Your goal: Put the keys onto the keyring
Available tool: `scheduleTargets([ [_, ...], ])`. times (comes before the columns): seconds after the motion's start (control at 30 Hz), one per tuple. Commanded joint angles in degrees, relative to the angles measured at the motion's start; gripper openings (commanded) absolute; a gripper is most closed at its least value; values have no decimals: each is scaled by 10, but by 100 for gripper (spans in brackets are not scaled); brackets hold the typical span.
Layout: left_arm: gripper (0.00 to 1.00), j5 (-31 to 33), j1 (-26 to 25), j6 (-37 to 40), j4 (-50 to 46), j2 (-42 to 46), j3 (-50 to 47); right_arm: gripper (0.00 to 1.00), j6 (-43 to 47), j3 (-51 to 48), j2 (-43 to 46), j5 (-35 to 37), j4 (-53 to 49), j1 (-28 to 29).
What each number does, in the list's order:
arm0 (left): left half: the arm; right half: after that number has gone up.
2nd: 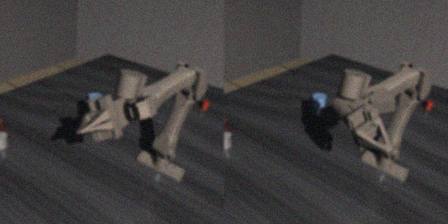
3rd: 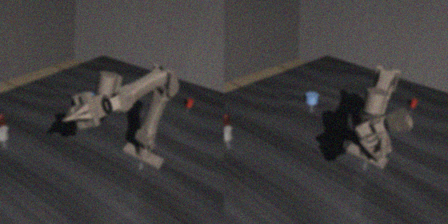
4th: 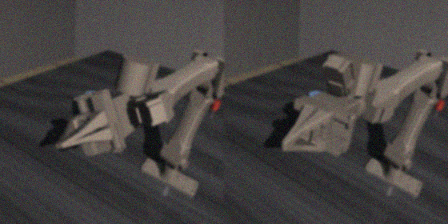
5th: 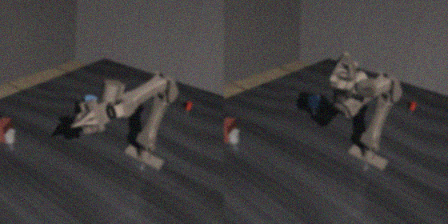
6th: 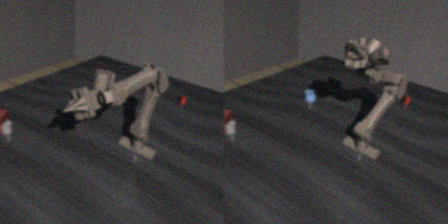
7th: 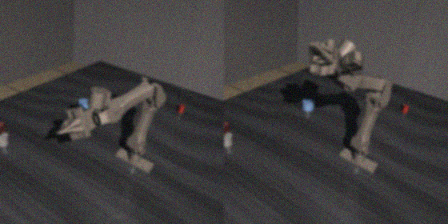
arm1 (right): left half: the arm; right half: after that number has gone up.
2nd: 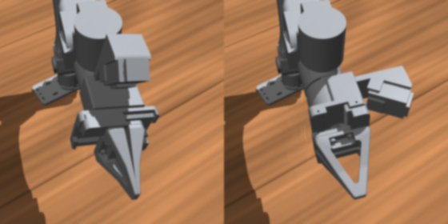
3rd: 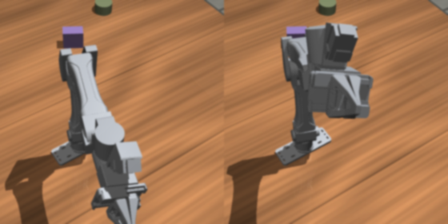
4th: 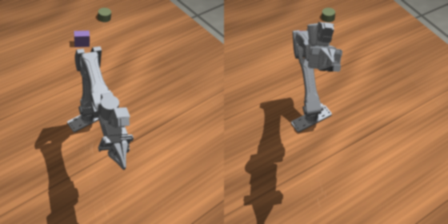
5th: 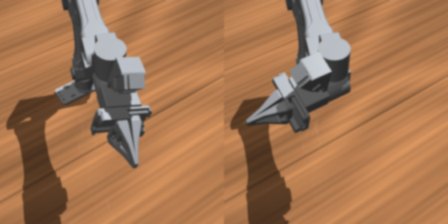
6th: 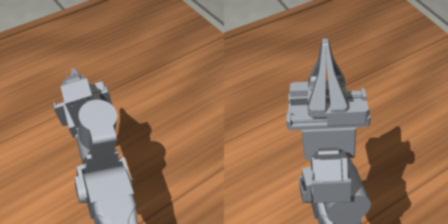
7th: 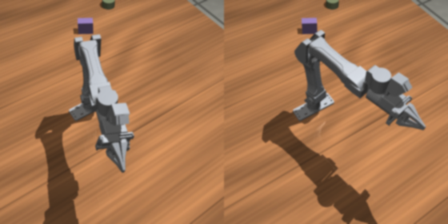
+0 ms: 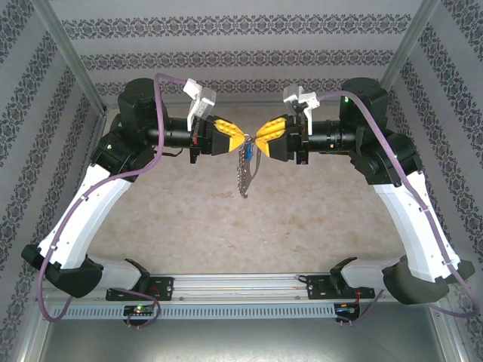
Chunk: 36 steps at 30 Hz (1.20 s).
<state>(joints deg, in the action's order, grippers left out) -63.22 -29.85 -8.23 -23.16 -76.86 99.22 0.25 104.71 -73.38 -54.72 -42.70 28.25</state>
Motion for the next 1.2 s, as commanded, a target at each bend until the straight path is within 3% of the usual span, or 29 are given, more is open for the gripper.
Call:
scheduleTargets([
  [0.0, 0, -13, 10, -11, 44, 14, 0, 27, -11, 1, -5, -49, 17, -3],
  [0.33, 0, -21, 16, -19, 52, 10, 0, 25, -4, -2, -11, -45, 15, -3],
  [0.5, 0, -24, 17, -27, 59, 9, -1, 32, 4, -4, -7, -15, 18, -8],
  [0.83, 0, -26, 17, -27, 60, 7, -1, 37, -7, 7, -25, -48, 37, -12],
  [0.97, 0, -26, 17, -30, 65, 5, -1, 33, -7, 13, -31, -56, 34, -14],
  [1.17, 0, -25, 17, -28, 63, 4, 0, 17, -5, 8, -33, -70, 34, -15],
])
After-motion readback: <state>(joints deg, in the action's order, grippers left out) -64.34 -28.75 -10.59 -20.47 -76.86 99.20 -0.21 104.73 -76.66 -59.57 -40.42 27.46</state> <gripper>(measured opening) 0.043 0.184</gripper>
